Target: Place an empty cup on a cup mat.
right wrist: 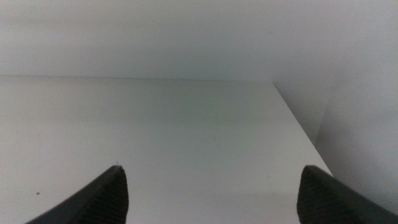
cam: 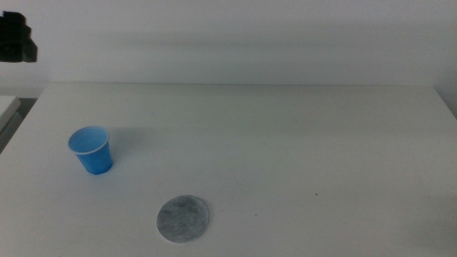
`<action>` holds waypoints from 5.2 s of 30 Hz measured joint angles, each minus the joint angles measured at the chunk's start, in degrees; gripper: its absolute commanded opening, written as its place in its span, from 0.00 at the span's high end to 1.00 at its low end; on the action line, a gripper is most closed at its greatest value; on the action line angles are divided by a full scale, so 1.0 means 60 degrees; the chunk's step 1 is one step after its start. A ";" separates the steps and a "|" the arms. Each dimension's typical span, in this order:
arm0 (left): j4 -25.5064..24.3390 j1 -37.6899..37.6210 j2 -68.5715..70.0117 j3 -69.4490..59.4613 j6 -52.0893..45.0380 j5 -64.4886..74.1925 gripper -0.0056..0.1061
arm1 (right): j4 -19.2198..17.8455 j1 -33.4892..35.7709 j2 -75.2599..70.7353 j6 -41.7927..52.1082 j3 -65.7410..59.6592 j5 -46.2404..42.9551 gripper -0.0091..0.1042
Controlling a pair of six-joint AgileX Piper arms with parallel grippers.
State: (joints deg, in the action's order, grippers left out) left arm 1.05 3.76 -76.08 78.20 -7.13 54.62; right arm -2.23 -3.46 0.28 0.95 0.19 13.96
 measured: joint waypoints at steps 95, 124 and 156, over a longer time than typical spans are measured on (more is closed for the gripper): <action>0.1956 -0.4461 -0.4491 -0.2065 0.1697 -0.0836 0.72 | 0.0000 0.0000 0.0000 0.0000 0.0000 0.0000 0.10; 0.0858 -0.2654 0.4516 -0.2901 0.0235 -0.0448 0.11 | 0.0000 0.0000 0.0000 0.0000 0.0000 0.0000 0.10; -0.0098 -0.1396 1.2602 -1.2523 0.1829 -0.7241 0.11 | 0.0000 0.0000 0.0000 0.0000 0.0000 0.0000 0.10</action>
State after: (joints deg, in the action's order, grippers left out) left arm 0.46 -4.62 -0.47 3.06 3.84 11.18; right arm -2.23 -3.46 0.28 0.95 0.19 13.96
